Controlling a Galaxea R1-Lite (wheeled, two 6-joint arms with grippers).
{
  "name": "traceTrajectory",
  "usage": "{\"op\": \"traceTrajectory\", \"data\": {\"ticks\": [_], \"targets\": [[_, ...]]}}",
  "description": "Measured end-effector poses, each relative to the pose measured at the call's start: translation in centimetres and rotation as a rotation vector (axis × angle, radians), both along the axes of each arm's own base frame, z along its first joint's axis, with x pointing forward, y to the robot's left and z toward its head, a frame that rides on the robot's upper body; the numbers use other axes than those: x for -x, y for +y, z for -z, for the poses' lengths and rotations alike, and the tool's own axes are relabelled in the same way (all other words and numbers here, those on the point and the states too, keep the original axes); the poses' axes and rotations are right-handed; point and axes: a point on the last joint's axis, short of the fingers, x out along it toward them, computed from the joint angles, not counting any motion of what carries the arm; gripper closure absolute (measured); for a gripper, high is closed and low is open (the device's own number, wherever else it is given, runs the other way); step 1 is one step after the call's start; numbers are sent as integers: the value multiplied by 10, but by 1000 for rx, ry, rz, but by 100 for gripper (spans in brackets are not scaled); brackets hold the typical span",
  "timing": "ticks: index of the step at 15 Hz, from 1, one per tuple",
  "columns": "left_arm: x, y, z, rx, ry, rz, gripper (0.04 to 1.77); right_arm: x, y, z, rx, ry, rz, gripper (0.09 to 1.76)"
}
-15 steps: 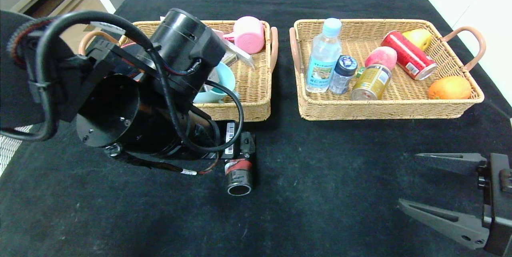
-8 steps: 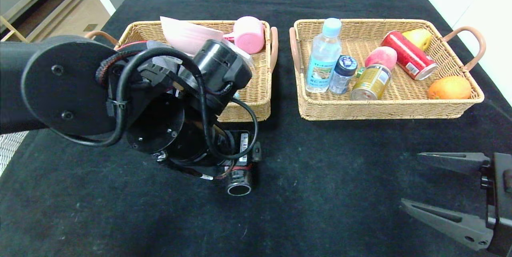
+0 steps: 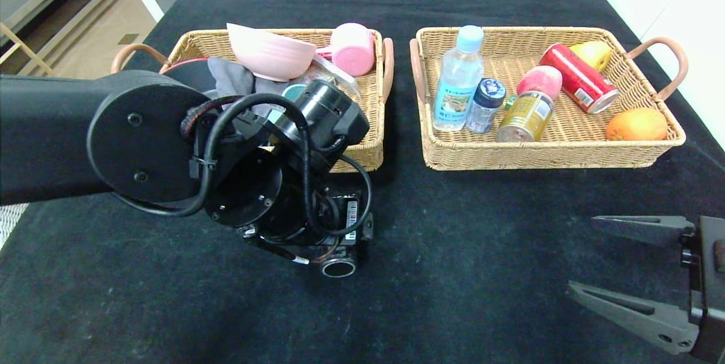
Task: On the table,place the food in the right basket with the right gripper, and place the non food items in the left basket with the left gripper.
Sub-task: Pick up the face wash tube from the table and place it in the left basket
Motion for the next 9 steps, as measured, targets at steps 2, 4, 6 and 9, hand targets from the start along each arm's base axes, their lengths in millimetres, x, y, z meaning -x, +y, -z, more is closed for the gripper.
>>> {"op": "traceTrajectory", "data": {"ticks": [2, 4, 6, 9], "targets": [[0, -1, 2, -4, 7, 1, 9, 0, 0, 0, 0, -2, 0, 14], [1, -2, 5, -8, 14, 6, 9, 0, 0, 0, 0, -2, 0, 14], [1, -3, 6, -11, 17, 6, 9, 0, 0, -1, 0, -3, 0, 14], [0, -3, 9, -18, 23, 6, 9, -1, 0, -2, -5, -15, 2, 14]]}}
